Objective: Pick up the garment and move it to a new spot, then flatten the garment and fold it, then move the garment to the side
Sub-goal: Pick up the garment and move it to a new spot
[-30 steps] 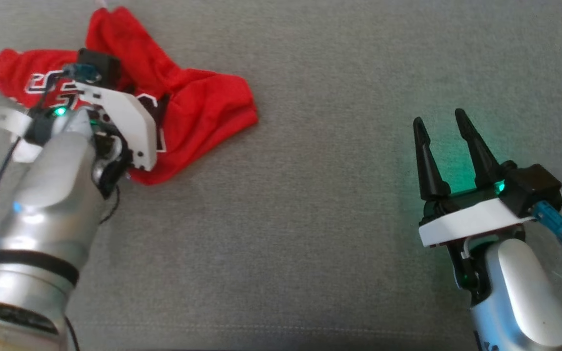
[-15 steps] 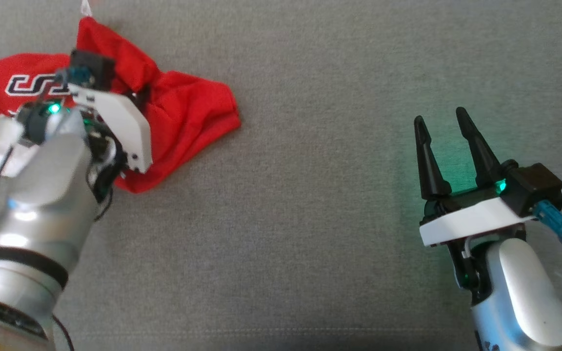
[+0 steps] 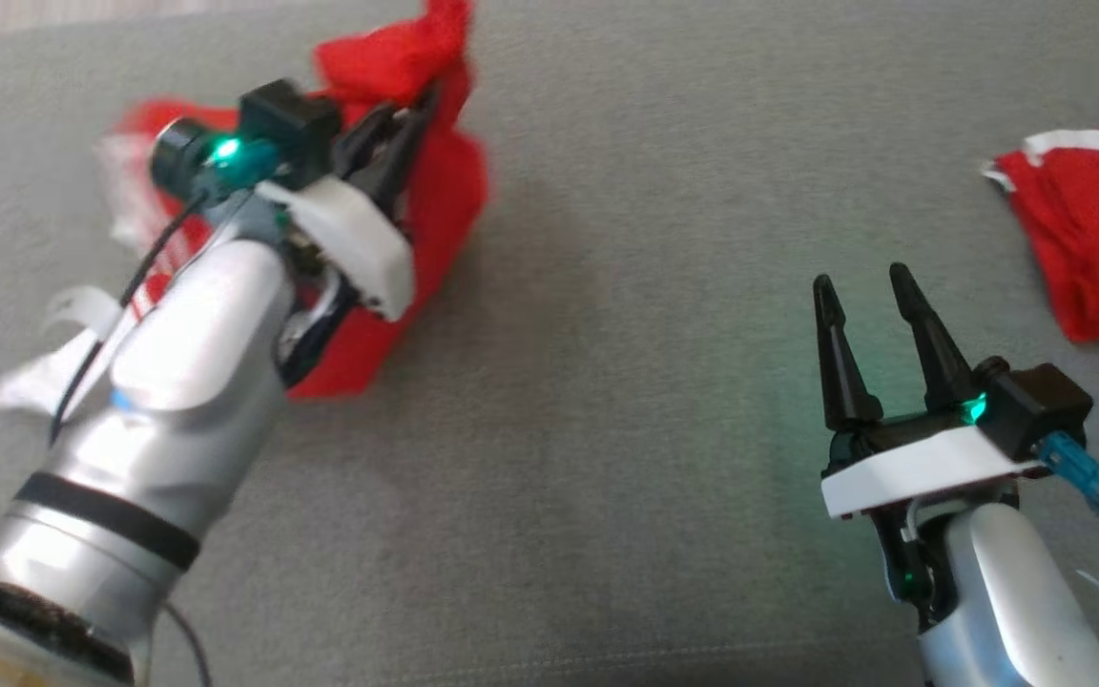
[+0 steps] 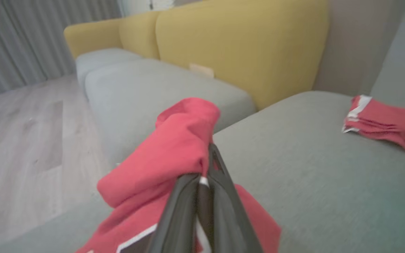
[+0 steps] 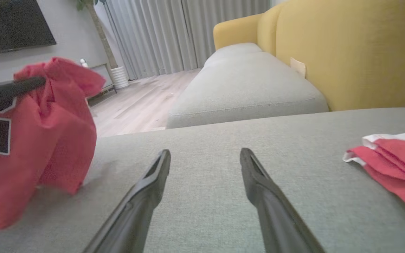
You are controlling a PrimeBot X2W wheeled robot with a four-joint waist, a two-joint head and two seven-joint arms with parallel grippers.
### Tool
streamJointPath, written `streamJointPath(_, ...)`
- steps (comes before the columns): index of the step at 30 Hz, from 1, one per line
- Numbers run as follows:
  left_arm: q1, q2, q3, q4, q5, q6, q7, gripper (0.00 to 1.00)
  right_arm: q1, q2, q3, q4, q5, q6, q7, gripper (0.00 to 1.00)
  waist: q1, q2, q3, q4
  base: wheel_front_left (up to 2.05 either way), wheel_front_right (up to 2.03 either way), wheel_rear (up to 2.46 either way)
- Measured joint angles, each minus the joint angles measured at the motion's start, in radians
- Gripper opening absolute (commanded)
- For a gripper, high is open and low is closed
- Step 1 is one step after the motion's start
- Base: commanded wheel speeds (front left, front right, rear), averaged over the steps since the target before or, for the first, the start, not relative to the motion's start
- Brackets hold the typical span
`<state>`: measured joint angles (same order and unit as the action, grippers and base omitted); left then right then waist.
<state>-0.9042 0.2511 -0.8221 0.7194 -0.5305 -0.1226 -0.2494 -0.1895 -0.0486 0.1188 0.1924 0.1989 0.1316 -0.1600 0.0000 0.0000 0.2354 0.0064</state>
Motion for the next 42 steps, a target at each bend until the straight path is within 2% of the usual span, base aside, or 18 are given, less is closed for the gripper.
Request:
streamJointPath(6, 0.041, -0.040, 0.024, -0.146, 0.063, 0.009, 0.000, 0.00, 0.000, 0.000, 0.007, 0.007, 0.018, 0.000, -0.019, 1.00, 0.0000, 0.0000, -0.012, -0.061, 0.00, 0.00, 0.00)
streamJointPath(11, 0.048, -0.075, 0.032, -0.202, 0.105, 0.024, 0.000, 0.00, -0.005, 0.000, 0.020, 0.015, 0.041, 0.000, -0.035, 1.00, 0.0000, 0.0000, 0.004, -0.122, 0.00, 0.00, 0.00)
streamJointPath(16, 0.000, -0.145, 0.061, -0.209, 0.125, 0.027, -0.003, 0.00, -0.014, 0.000, 0.034, 0.037, 0.067, 0.000, -0.053, 1.00, 0.0000, 0.0000, 0.028, -0.190, 0.00, 0.00, 0.00)
streamJointPath(17, -0.023, -0.167, 0.071, -0.190, 0.125, 0.036, -0.006, 0.40, -0.024, 0.000, 0.039, 0.048, 0.075, 0.000, -0.062, 1.00, 0.0000, 0.0000, 0.038, -0.215, 0.00, 0.00, 0.00)
streamJointPath(18, -0.032, -0.174, 0.080, -0.183, 0.132, 0.037, -0.007, 1.00, -0.031, 0.000, 0.041, 0.050, 0.078, 0.000, -0.063, 1.00, 0.0000, 0.0000, 0.042, -0.226, 0.00, 0.00, 0.00)
streamJointPath(22, -0.045, -0.186, 0.138, -0.167, 0.160, 0.064, -0.007, 1.00, -0.044, 0.000, 0.043, 0.065, 0.083, 0.000, -0.071, 1.00, 0.0000, 0.0000, 0.055, -0.249, 0.00, 0.00, 0.00)
streamJointPath(29, 0.007, -0.159, 0.257, -0.215, 0.177, 0.070, -0.007, 1.00, -0.044, 0.000, 0.023, 0.080, 0.079, 0.000, -0.081, 1.00, 0.0000, 0.0000, 0.040, -0.204, 0.00, 0.00, 0.00)
streamJointPath(36, 0.269, -0.094, 0.418, -0.342, 0.177, 0.073, -0.007, 1.00, -0.031, 0.000, -0.023, 0.090, 0.034, 0.000, -0.086, 1.00, 0.0000, 0.0000, -0.012, -0.109, 0.00, 0.00, 0.00)
streamJointPath(39, 0.403, -0.086, 0.443, -0.390, 0.177, 0.052, -0.007, 1.00, 0.001, 0.000, -0.043, 0.090, 0.021, 0.000, -0.076, 1.00, 0.0000, 0.0000, -0.041, -0.063, 0.00, 0.00, 0.00)
streamJointPath(40, 0.481, -0.086, 0.441, -0.407, 0.177, 0.032, -0.007, 1.00, 0.023, 0.001, -0.052, 0.088, 0.016, 0.000, -0.062, 1.00, 0.0000, 0.0000, -0.058, -0.032, 0.00, 0.00, 0.00)
streamJointPath(42, 0.539, -0.087, 0.439, -0.414, 0.185, 0.026, -0.007, 1.00, 0.040, 0.000, -0.061, 0.079, 0.011, 0.000, -0.049, 1.00, 0.0000, 0.0000, -0.075, 0.000, 0.00, 0.00, 0.00)
